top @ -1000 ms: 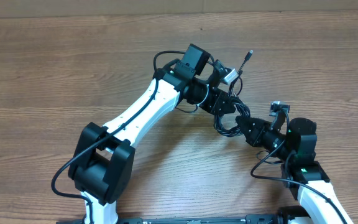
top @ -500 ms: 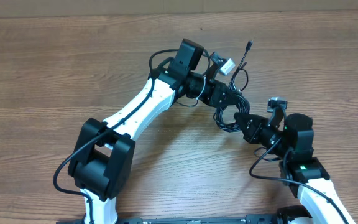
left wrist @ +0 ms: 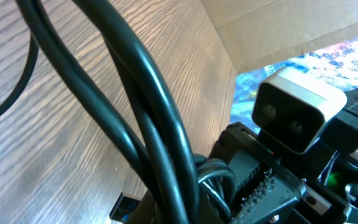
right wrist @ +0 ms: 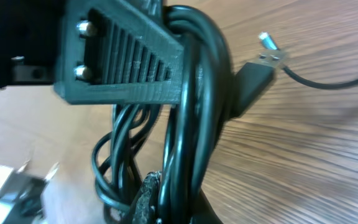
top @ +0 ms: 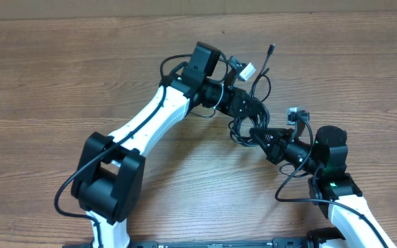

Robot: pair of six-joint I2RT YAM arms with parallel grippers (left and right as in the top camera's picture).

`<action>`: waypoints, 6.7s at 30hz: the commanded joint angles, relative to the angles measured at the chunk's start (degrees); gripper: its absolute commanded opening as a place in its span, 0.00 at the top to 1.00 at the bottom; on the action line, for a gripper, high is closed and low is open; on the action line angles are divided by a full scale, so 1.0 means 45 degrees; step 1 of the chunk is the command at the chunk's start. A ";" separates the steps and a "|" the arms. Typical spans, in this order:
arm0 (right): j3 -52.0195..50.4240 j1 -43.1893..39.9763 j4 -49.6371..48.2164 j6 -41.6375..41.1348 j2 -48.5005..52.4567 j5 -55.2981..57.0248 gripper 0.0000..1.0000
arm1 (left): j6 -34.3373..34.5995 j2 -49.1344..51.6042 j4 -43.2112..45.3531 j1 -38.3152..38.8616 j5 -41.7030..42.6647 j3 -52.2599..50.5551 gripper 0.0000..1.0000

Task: Untangle cables

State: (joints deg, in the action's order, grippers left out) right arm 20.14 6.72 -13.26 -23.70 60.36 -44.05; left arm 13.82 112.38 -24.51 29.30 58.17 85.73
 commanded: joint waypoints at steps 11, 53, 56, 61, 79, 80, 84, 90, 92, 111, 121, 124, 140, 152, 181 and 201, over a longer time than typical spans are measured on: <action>-0.0291 0.0991 -0.3245 0.0151 -0.0359 -0.9146 0.96 | 0.0325 0.0005 -0.1020 -0.0515 -0.7223 0.0782 0.86; -0.0291 0.0301 0.2613 -0.1161 -0.0359 0.4410 0.65 | -0.2365 0.0005 -0.3395 -0.0529 -0.1632 0.0782 0.96; -0.0291 0.0301 0.2380 -0.1166 -0.0359 0.3483 0.52 | -0.1953 0.0005 -0.3400 -0.0529 -0.3827 0.0782 0.96; -0.0291 0.0301 0.1763 -0.1171 -0.0359 0.2016 0.32 | 0.0627 0.0005 -0.3381 -0.0529 -0.6504 0.0782 0.76; -0.0306 0.0301 0.4124 -0.1171 -0.0359 0.2628 0.16 | 0.0942 0.0010 -0.4847 -0.0515 -1.0025 0.0767 0.51; -0.0306 0.0301 0.4119 -0.1175 -0.0359 0.2628 0.16 | 0.0947 0.0010 -0.4877 -0.0505 -1.0025 0.0738 0.51; -0.0306 0.0301 0.4129 -0.1326 -0.0359 0.2628 0.16 | 0.0986 0.0029 -0.4843 -0.0505 -1.0545 0.0340 0.56; -0.0306 0.0301 0.4211 -0.1501 -0.0359 0.2628 0.15 | 0.1336 0.0102 -0.4109 -0.0505 -1.1006 -0.0758 0.60; -0.0306 0.0301 0.4294 -0.1501 -0.0359 0.2628 0.15 | 0.1331 0.0102 -0.3575 -0.0505 -1.1317 -0.1175 0.60; -0.0291 0.0301 0.3079 -0.1491 -0.0359 0.1642 0.14 | 0.1559 0.0102 0.0408 -0.0495 -1.1249 -0.4114 0.73; -0.0107 0.0316 0.2827 -0.1117 -0.0359 0.1768 0.17 | 0.1695 0.0102 0.0486 -0.0491 -1.1259 -0.4114 0.59; 0.0306 0.0316 0.3157 -0.0908 -0.0359 0.1865 0.18 | 0.1695 0.0102 0.0583 -0.0491 -1.1273 -0.4206 0.54; 0.1112 0.0325 0.4697 -0.0335 -0.0355 0.3546 0.21 | 0.1894 0.0073 0.1603 -0.0175 -1.1244 -0.4682 0.96; 0.1112 0.0325 0.4998 -0.0398 0.0316 0.1185 0.23 | 0.1195 -0.1224 0.0379 -0.0223 -0.8359 -0.4007 0.96; 0.1477 0.2856 0.0840 -0.1855 0.2055 0.4381 0.37 | 0.0612 -0.2914 -0.0636 -0.0243 -0.7577 -0.4007 0.96; 0.5756 0.4852 0.7431 0.0364 0.3308 0.7232 0.51 | 0.0554 -0.2905 -0.0894 0.0350 -1.0700 -0.4017 0.96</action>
State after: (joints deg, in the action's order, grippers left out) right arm 45.41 28.23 21.02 -23.68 71.61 -8.23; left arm 16.73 100.73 -28.77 29.61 11.60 66.81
